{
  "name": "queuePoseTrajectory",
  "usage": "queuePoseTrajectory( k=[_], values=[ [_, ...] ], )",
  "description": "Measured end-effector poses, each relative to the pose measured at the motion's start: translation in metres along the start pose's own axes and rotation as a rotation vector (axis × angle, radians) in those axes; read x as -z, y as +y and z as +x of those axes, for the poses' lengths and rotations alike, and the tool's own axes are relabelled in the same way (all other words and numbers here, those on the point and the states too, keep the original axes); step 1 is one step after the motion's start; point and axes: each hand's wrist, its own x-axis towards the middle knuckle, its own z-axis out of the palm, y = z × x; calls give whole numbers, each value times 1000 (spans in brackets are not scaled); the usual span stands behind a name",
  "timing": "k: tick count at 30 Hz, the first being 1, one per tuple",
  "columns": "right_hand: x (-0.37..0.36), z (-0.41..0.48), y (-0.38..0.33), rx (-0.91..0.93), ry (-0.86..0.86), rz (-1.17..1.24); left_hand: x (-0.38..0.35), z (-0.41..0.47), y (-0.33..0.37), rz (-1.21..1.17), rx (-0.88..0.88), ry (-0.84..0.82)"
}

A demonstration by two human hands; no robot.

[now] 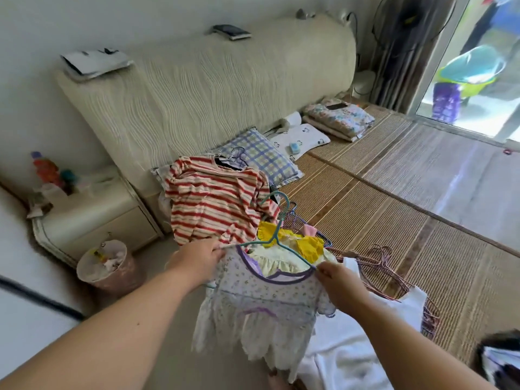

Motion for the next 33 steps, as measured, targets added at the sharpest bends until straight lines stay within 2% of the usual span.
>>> queuePoseTrajectory(
  k=[5, 9, 14, 18, 23, 28, 33],
  values=[
    [1, 92, 23, -70, 17, 46, -16, 117, 15, -34, -17, -122],
    [3, 168, 49, -128, -82, -29, -46, 210, 32, 45, -54, -215],
    [-10, 246, 92, -187, -171, -119, -104, 297, 41, 207, -18, -340],
    [-33, 294, 121, -228, -170, -112, -145, 347, 43, 324, -28, -329],
    [-71, 338, 150, -293, -148, -52, -176, 399, 47, 326, -16, -206],
    [-99, 357, 169, -339, -224, -5, -218, 413, 40, 271, 13, -320],
    [-103, 337, 166, -215, -180, -30, -235, 365, 44, 273, -87, -387]
  ],
)
